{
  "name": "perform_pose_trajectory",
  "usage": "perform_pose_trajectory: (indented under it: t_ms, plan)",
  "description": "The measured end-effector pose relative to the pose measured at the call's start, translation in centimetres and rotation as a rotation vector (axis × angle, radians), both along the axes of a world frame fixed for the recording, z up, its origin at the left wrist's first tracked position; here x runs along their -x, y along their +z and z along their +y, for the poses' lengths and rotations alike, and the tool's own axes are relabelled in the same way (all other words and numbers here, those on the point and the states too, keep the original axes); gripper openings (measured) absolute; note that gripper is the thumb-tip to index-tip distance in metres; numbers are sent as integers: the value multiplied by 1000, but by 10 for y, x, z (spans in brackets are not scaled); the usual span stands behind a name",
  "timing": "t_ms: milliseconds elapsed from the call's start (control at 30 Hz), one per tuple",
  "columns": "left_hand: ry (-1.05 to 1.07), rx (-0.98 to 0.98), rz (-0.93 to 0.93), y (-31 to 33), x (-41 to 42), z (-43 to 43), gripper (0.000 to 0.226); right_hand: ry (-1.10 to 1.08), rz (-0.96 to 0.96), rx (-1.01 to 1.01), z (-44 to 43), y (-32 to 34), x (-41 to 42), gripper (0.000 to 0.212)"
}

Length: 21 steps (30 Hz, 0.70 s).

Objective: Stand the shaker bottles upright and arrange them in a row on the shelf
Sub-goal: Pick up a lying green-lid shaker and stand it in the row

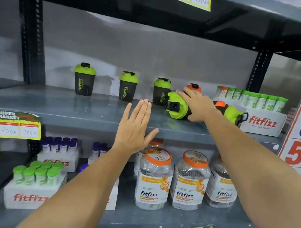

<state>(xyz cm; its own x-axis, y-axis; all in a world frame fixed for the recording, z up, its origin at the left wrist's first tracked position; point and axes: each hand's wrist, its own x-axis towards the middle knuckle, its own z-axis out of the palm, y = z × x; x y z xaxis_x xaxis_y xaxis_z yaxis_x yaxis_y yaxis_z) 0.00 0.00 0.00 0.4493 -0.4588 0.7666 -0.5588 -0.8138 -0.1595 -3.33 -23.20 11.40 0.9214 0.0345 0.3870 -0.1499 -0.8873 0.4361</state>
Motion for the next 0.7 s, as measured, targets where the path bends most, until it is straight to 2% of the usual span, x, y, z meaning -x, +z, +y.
perform_pose_trajectory:
  t_ms: [167,300,433,533,700]
  plan:
    - [0,0,-56,-3,-6,-2,81,2,92,-48,-4,-3,-10,99]
    - [12,-13,-68,-4,-7,-1,81,30,5,-59,-7,-8,-13,88]
    - [4,-87,-56,2,-6,3,81,43,-59,-56,-10,-11,-13,88]
    - [21,-157,-53,7,-6,18,82,97,-159,-192,3,-9,-11,88]
    - [124,-140,-88,16,-16,89,86,169,-321,-390,60,7,-13,84]
